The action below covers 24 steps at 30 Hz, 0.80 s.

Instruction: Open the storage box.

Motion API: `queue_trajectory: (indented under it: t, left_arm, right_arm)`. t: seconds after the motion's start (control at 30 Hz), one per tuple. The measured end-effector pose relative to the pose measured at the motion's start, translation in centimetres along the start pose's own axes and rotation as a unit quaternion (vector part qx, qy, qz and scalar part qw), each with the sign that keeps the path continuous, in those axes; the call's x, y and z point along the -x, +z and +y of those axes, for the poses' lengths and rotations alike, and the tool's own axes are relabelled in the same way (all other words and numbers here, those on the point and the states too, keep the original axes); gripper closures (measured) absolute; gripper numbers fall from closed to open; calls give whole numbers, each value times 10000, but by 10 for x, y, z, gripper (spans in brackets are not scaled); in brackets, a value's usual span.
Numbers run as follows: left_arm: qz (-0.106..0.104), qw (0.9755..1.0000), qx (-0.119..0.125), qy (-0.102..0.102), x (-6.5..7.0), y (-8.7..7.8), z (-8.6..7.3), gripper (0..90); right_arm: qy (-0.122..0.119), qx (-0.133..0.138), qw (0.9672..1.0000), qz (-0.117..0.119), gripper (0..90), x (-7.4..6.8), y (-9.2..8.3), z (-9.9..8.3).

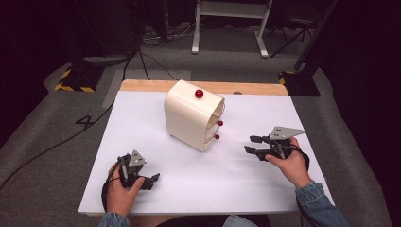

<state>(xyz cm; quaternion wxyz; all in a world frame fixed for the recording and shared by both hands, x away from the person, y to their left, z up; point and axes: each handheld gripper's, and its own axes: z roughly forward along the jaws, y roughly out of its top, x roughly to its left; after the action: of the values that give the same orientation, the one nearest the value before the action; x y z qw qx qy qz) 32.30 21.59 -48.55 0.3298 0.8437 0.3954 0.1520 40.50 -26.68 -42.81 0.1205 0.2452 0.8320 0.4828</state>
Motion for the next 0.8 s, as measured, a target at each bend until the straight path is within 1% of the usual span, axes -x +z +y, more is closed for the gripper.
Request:
queue_trajectory:
  t: [0.03,0.07,0.13,0.23,0.3,0.33,0.37,0.43,0.53,0.6,0.67,0.77,0.8]
  left_arm:
    - [0,10000,0,0,0,0,0,72]
    - [19,10000,2,11,0,0,0,71]
    - [5,10000,-8,-1,0,0,0,71]
    - [-3,10000,-6,-4,-1,0,0,71]
    - [1,10000,-12,-2,-1,0,0,71]
    - [1,10000,-12,-2,-1,0,0,71]
    - [-8,10000,-13,-14,0,0,0,71]
    - [6,10000,-6,1,0,0,0,71]
    - [15,10000,8,12,0,0,0,71]
    - [16,10000,12,16,0,0,0,71]
    - [13,10000,17,14,-1,0,0,71]
    - [13,10000,14,12,-1,0,0,71]
    - [-16,10000,12,-24,0,0,0,72]
  right_arm:
    - [0,0,10000,0,476,0,0,0]
    - [-56,34,9999,82,491,-1,8,6]
    - [-100,75,9999,96,500,-2,14,9]
    - [-136,106,9997,188,518,-7,28,11]
    - [-183,180,9994,232,536,-10,36,13]
    - [-183,180,9994,232,536,-10,36,13]
    - [-218,275,9989,296,552,-11,45,16]
    - [-197,359,9987,314,570,-10,51,18]
    - [-104,478,9981,384,597,-6,60,18]
    - [-66,477,9980,401,611,-4,66,16]
    - [-40,399,9982,441,620,-2,73,14]
    - [-95,348,9981,496,621,-1,83,12]
    - [-109,335,9980,525,631,-1,85,12]
